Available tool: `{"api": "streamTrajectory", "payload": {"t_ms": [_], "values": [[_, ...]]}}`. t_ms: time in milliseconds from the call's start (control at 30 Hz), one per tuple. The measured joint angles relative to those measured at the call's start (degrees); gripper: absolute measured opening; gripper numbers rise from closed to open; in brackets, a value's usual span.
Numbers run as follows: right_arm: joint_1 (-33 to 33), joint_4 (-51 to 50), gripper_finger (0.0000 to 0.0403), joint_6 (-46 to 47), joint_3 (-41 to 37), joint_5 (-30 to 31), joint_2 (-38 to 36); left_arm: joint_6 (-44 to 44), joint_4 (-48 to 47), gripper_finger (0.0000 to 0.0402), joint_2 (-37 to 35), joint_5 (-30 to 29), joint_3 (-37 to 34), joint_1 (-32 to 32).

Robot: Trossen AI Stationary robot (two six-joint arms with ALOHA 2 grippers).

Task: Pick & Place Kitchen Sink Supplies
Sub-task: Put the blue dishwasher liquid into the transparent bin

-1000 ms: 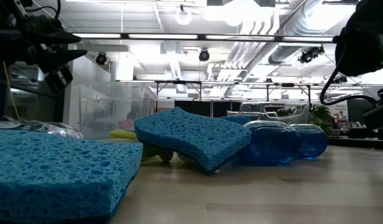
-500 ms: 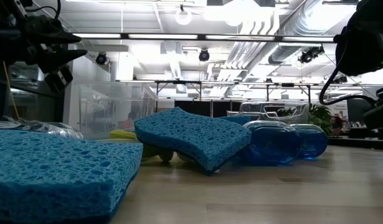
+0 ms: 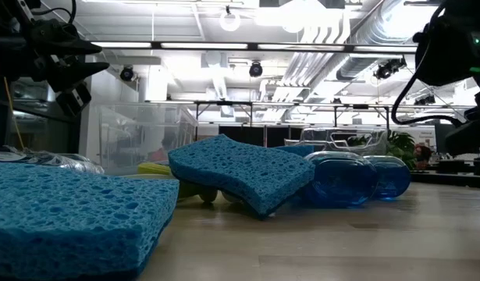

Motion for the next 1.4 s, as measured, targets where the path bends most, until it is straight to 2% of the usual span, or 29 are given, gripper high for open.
{"api": "streamTrajectory", "payload": {"t_ms": [467,967,1400], "values": [[-1.21,3.97,0.0138,1.35,0.06,15.84,-6.14,0.00,0.02,0.0105,0.02,-0.01,0.00,0.00],[-3.78,12.98,0.0136,-5.12,0.06,31.48,-8.61,-0.02,0.01,0.0105,0.01,-0.01,0.00,0.00],[-3.76,23.87,0.0136,-14.89,0.04,46.07,-10.16,0.00,0.02,0.0105,0.02,-0.02,0.00,0.00]]}}
